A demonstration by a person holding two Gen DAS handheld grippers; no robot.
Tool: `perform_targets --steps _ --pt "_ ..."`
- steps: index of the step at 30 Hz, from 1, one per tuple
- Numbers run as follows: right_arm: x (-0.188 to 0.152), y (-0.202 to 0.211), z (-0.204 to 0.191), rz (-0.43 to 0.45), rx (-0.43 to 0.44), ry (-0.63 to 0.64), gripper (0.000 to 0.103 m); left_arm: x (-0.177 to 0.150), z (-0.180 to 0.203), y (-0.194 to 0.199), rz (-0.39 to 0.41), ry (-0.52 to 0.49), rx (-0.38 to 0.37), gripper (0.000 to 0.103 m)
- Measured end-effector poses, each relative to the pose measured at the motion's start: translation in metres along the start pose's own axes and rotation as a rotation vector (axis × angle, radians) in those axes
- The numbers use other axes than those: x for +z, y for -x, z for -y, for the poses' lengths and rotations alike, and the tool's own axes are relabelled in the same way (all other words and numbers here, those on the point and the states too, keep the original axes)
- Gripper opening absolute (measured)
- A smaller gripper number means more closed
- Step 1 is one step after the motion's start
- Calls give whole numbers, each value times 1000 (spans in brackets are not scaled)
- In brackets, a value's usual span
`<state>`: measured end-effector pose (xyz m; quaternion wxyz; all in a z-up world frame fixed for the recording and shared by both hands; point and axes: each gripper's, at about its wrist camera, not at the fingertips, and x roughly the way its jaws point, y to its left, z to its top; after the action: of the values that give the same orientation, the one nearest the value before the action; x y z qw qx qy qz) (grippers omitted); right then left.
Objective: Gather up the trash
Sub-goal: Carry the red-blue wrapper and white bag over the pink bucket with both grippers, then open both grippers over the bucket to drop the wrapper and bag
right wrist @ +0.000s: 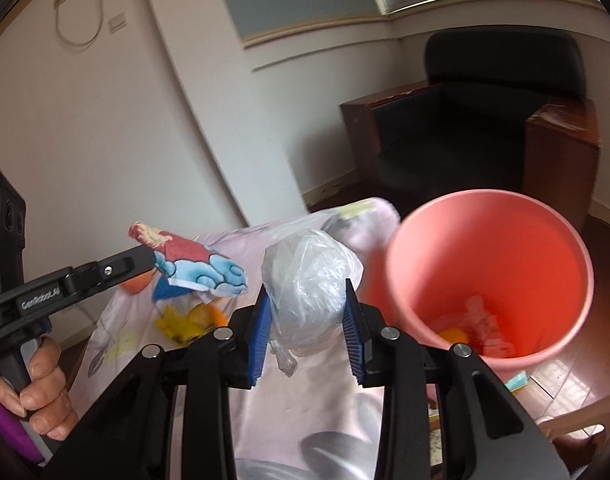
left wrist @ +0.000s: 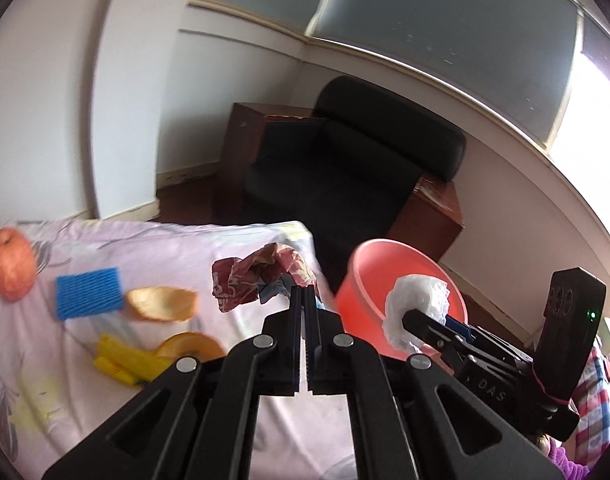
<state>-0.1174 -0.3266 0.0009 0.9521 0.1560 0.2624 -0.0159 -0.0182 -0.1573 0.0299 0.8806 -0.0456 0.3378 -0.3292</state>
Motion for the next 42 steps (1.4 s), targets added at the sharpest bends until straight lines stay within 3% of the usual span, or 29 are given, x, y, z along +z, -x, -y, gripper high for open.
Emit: perform_targets --steps 12,19,29,32,35,42 --pt "3 9 77 67 -146 -120 34 16 83 -63 -68 -122 -119 1" --pt "-2 2 106 59 -174 -161 34 13 110 -104 -126 -177 -119 1" --pt "-2 -11 122 42 -183 -195 34 -2 119 -139 -193 -216 -87 1" --pt "-2 -15 125 32 -186 -203 35 -2 118 -140 -199 -219 -85 11" --pt "-1 -18 129 19 -176 -224 42 -2 115 -139 -197 -213 -76 31" --pt "0 -14 127 31 -183 -229 51 -4 100 -127 -187 -187 -47 41"
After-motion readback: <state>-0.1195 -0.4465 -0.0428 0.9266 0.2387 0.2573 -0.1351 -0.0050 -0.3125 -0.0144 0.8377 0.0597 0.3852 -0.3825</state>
